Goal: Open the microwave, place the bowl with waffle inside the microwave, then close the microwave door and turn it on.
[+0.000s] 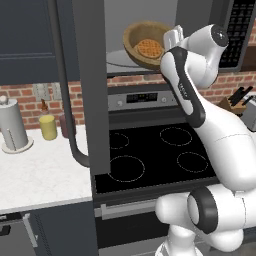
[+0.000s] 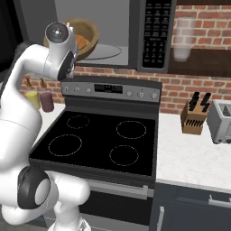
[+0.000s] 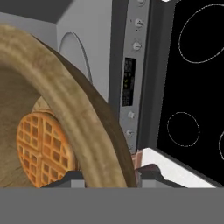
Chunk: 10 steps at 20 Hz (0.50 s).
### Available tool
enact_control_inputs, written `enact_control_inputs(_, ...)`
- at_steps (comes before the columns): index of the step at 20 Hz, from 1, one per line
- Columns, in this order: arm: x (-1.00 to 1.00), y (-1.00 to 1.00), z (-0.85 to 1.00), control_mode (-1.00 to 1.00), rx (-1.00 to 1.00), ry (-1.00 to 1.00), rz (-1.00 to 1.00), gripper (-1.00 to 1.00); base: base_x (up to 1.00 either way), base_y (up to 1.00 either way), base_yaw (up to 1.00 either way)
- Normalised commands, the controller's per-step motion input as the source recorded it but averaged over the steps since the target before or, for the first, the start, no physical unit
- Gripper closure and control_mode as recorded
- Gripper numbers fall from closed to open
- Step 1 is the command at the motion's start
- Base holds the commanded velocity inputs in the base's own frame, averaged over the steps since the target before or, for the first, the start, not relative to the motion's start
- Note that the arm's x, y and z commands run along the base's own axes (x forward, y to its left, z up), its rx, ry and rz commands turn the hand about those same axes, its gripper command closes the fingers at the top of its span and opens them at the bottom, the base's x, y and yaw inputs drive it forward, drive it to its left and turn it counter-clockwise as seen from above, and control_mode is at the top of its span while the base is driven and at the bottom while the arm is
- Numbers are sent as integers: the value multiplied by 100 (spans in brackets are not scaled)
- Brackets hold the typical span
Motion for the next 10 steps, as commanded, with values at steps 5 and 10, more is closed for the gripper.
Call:
enact_control_inputs(5,15,0,0,-100,0,0,0,100,0,0,0)
enact_control_inputs(10,39,0,4,-100,0,0,0,100,0,0,0)
